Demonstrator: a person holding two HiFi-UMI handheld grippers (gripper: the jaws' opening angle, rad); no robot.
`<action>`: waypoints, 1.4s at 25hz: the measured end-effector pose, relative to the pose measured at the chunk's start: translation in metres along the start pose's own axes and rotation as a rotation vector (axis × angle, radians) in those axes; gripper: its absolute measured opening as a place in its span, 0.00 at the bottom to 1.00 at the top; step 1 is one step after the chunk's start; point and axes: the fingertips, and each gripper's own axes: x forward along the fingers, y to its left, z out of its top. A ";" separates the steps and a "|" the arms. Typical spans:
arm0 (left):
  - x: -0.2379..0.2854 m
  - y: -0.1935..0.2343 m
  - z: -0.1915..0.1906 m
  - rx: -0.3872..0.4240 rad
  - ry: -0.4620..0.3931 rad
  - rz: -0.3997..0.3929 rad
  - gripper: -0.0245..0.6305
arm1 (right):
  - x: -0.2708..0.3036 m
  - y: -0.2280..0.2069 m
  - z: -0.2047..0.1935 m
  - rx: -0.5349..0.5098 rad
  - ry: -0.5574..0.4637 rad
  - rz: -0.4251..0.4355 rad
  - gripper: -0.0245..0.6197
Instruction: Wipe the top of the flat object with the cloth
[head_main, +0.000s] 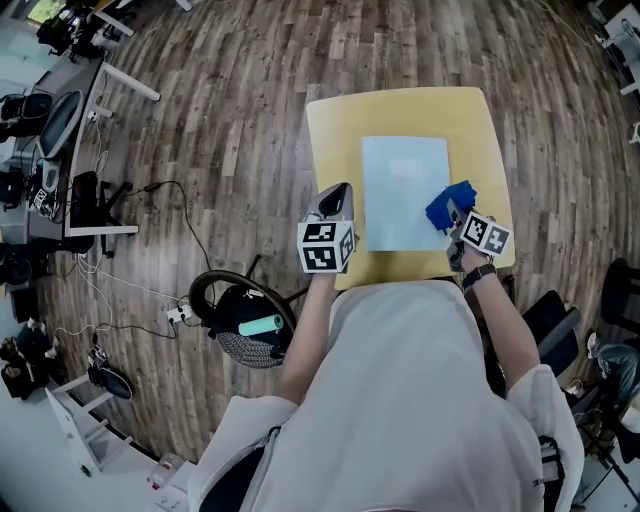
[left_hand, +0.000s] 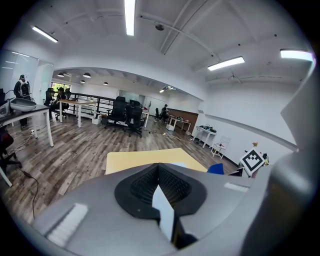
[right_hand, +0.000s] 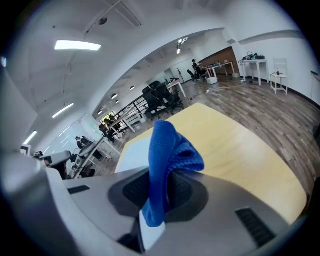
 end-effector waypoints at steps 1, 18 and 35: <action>-0.002 0.002 -0.001 -0.002 -0.001 0.005 0.05 | 0.002 0.015 -0.001 -0.001 0.001 0.034 0.12; -0.027 0.020 -0.004 -0.027 -0.026 0.070 0.05 | 0.075 0.206 -0.083 -0.160 0.228 0.386 0.12; -0.008 0.006 -0.001 -0.007 -0.019 0.000 0.05 | 0.005 0.016 -0.040 -0.062 0.107 0.036 0.12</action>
